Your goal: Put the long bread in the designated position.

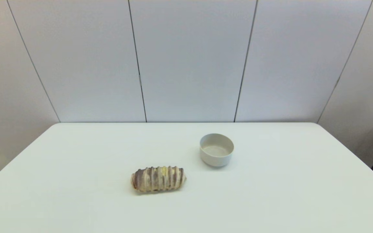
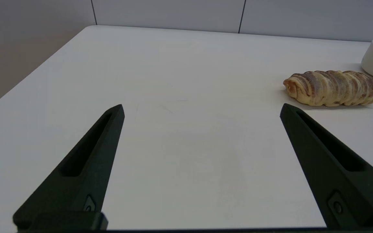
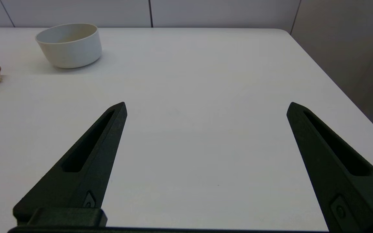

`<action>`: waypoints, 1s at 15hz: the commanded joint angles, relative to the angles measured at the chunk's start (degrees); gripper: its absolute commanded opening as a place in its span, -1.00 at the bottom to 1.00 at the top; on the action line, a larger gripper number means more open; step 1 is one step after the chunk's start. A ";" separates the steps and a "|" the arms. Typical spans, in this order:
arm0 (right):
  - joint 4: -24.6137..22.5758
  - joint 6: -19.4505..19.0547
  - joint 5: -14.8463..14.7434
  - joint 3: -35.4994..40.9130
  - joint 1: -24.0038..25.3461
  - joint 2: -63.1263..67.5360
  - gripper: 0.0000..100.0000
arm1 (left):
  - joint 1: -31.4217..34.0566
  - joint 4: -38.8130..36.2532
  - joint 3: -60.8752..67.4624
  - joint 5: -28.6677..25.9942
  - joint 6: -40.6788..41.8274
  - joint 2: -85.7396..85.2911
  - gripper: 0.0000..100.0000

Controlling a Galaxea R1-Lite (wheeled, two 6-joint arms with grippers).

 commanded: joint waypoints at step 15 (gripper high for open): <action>0.09 -0.04 0.08 0.00 0.04 0.07 1.00 | -0.01 -0.02 0.09 0.03 -0.03 0.07 1.00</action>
